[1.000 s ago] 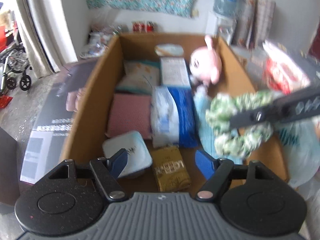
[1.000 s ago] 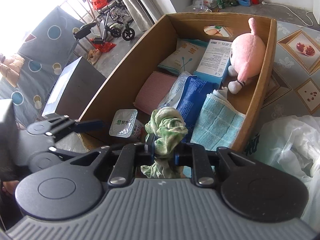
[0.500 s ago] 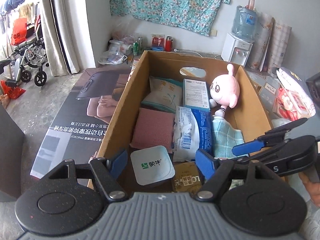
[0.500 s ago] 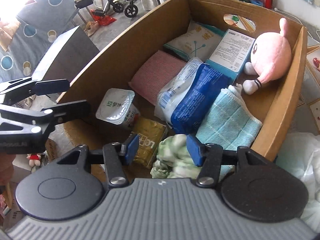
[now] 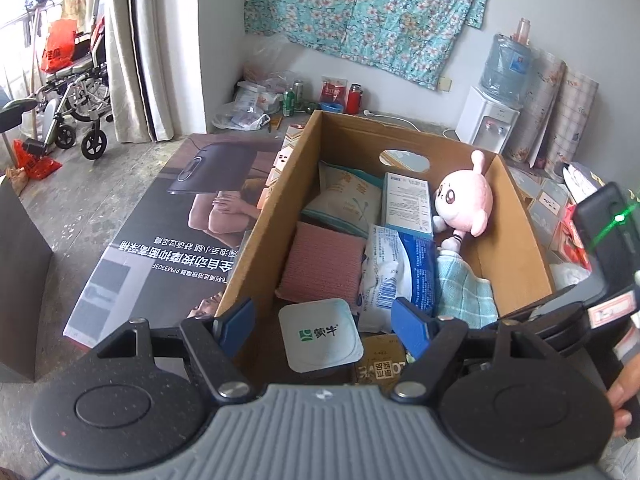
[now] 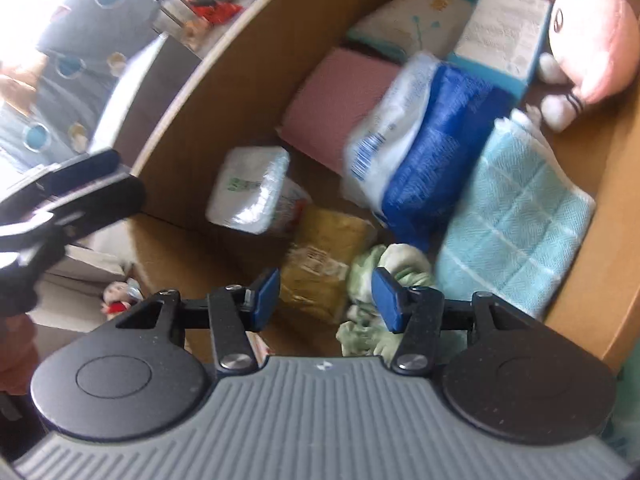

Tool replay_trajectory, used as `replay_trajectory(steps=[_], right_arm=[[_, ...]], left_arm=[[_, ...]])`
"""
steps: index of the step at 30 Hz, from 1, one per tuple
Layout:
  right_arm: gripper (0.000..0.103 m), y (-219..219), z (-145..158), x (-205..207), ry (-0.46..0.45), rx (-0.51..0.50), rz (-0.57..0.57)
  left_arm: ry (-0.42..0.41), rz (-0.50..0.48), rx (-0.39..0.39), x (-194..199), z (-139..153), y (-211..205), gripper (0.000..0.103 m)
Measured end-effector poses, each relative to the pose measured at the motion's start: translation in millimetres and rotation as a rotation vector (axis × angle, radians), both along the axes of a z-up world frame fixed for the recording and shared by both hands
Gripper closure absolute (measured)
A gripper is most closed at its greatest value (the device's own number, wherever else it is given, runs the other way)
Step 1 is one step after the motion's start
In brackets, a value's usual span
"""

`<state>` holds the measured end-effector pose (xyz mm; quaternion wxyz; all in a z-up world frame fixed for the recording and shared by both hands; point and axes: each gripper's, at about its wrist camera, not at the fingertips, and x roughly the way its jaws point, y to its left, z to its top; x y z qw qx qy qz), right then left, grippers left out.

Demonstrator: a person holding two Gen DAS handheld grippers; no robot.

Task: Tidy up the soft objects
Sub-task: 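Move the right tool to the orange-striped sock and grasp it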

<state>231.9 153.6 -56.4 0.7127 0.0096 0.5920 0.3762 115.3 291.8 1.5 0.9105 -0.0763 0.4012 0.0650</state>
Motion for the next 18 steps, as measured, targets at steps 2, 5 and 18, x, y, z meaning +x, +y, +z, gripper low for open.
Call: replay_trajectory(steps=[2,5,18], right_arm=[[0.051,-10.1,13.5,-2.7,-0.039,0.043,-0.019],[0.049,-41.6,39.9,-6.3,-0.082,0.13,-0.075],[0.037,-282.2,120.7,-94.5,-0.298,0.226,-0.508]], left_arm=[[-0.011,0.004,-0.011,-3.8,2.2,0.4,0.027],[-0.036,0.002,-0.032,-12.2,8.4,-3.5,0.027],[-0.22,-0.293,-0.074,-58.4,42.0,-131.7,0.022]])
